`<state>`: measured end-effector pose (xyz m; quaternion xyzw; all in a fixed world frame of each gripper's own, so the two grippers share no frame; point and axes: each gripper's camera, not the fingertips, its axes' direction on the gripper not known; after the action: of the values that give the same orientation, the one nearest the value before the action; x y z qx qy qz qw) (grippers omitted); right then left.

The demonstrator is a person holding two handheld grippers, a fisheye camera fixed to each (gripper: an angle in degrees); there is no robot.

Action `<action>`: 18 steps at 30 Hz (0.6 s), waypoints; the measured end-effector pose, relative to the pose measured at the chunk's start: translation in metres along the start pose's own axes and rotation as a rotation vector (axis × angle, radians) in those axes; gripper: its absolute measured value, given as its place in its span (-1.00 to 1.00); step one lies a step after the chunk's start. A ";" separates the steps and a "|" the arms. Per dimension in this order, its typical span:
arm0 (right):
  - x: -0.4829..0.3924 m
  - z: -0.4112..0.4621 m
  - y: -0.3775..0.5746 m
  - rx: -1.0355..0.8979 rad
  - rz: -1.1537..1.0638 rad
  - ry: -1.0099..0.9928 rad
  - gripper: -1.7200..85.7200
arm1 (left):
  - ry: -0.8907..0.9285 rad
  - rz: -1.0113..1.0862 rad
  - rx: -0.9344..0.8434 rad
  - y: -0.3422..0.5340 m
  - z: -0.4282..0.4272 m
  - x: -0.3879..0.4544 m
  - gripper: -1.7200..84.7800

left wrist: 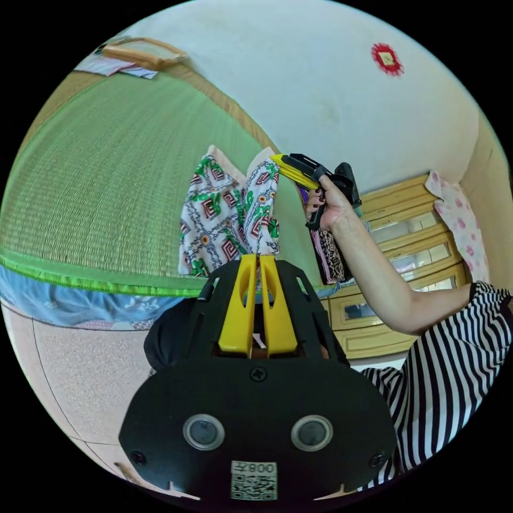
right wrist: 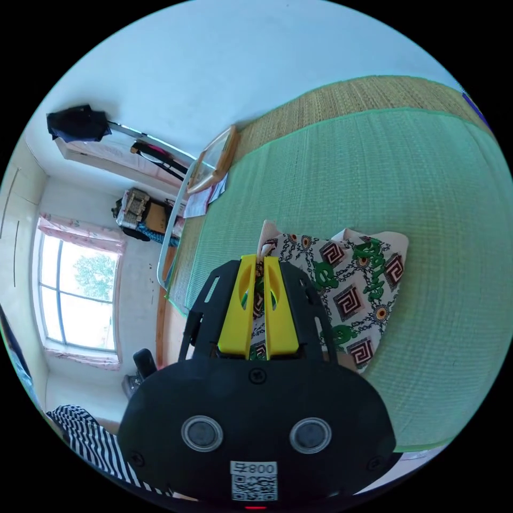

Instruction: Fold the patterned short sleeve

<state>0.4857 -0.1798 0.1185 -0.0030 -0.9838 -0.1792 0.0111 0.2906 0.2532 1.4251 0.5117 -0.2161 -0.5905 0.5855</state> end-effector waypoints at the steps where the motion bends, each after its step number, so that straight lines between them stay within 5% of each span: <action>1: -0.004 0.002 -0.006 -0.007 -0.001 0.007 -0.92 | 0.000 -0.022 -0.001 -0.001 -0.009 -0.012 -0.95; 18: -0.090 0.034 -0.155 -0.156 0.000 0.148 -0.90 | 0.125 -0.294 -0.047 -0.023 -0.107 -0.148 -0.94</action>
<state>0.5734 -0.3136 0.0303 0.0093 -0.9633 -0.2547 0.0837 0.3407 0.4302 1.4164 0.5598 -0.0880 -0.6417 0.5168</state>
